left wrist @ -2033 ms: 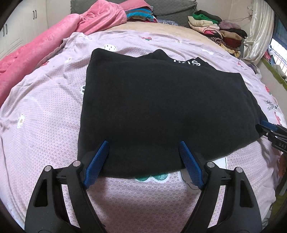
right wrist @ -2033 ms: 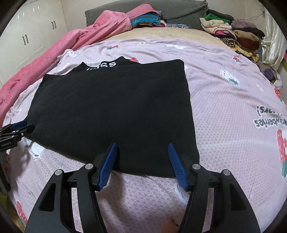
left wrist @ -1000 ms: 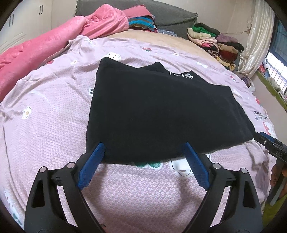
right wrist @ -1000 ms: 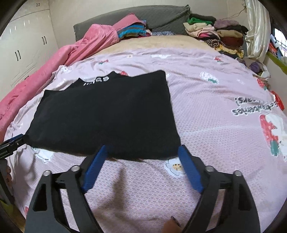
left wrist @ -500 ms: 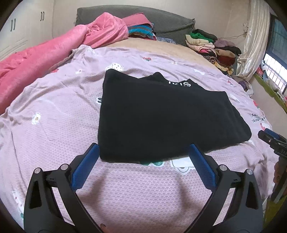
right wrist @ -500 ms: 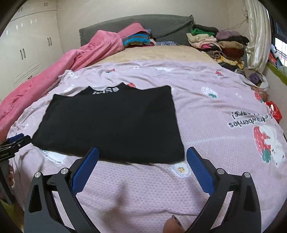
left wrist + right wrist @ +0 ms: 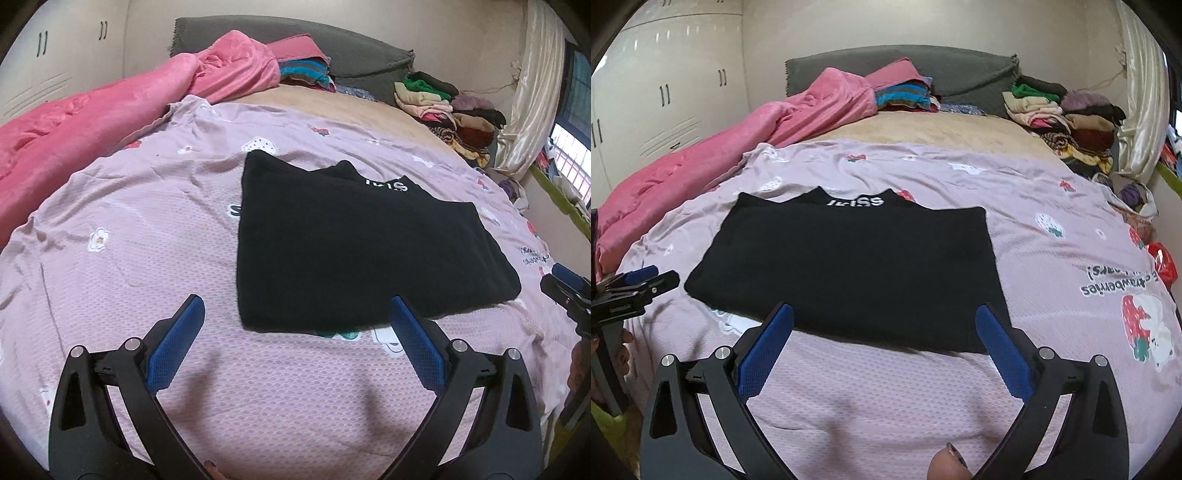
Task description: Fold small clothes
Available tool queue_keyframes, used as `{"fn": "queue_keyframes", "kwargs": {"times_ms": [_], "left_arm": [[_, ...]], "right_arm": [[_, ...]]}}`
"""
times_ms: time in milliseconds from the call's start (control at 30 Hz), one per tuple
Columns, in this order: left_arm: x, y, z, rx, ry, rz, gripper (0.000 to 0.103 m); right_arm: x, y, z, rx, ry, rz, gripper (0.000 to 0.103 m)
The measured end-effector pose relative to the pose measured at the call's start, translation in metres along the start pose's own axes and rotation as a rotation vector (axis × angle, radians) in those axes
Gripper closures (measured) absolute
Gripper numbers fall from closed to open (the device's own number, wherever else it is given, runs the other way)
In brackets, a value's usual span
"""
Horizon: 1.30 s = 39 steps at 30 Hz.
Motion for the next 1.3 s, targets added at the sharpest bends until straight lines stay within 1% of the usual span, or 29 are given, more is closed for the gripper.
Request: {"fn": "queue_keyframes", "kwargs": {"times_ms": [267, 467, 600, 767, 1000, 1100, 1167, 1300], "left_arm": [[-0.003, 0.019, -0.006, -0.003, -0.015, -0.062, 0.010], [-0.009, 0.038, -0.013, -0.038, -0.040, -0.099, 0.010], [-0.011, 0.052, -0.012, -0.056, -0.037, -0.130, 0.010], [-0.018, 0.065, -0.007, -0.088, -0.030, -0.157, 0.010], [-0.036, 0.074, 0.012, -0.131, -0.002, -0.155, 0.010], [-0.047, 0.076, 0.020, -0.136, 0.001, -0.155, 0.010], [-0.054, 0.077, 0.024, -0.149, -0.001, -0.151, 0.010], [-0.069, 0.082, 0.041, -0.160, 0.020, -0.152, 0.010]], "right_arm": [[-0.009, 0.035, -0.007, -0.027, -0.024, -0.063, 0.005], [-0.015, 0.069, -0.004, -0.060, -0.044, -0.127, 0.005], [-0.015, 0.094, 0.003, -0.081, -0.041, -0.182, 0.005], [-0.010, 0.129, 0.021, -0.104, -0.027, -0.262, 0.005], [0.003, 0.174, 0.053, -0.127, 0.018, -0.385, 0.004], [0.005, 0.190, 0.067, -0.118, 0.028, -0.438, 0.004], [0.005, 0.196, 0.074, -0.117, 0.030, -0.457, 0.004], [0.006, 0.208, 0.087, -0.118, 0.044, -0.491, 0.004]]}}
Point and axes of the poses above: each gripper's, at about its wrist camera, not at the fingertips, and z roughly the way its jaws point, y to its left, x to its underside, the point moved 9 cm from there along z, roughly the way its jaws point, and after that the axes turned 6 degrees about y, right-handed, at the moved point
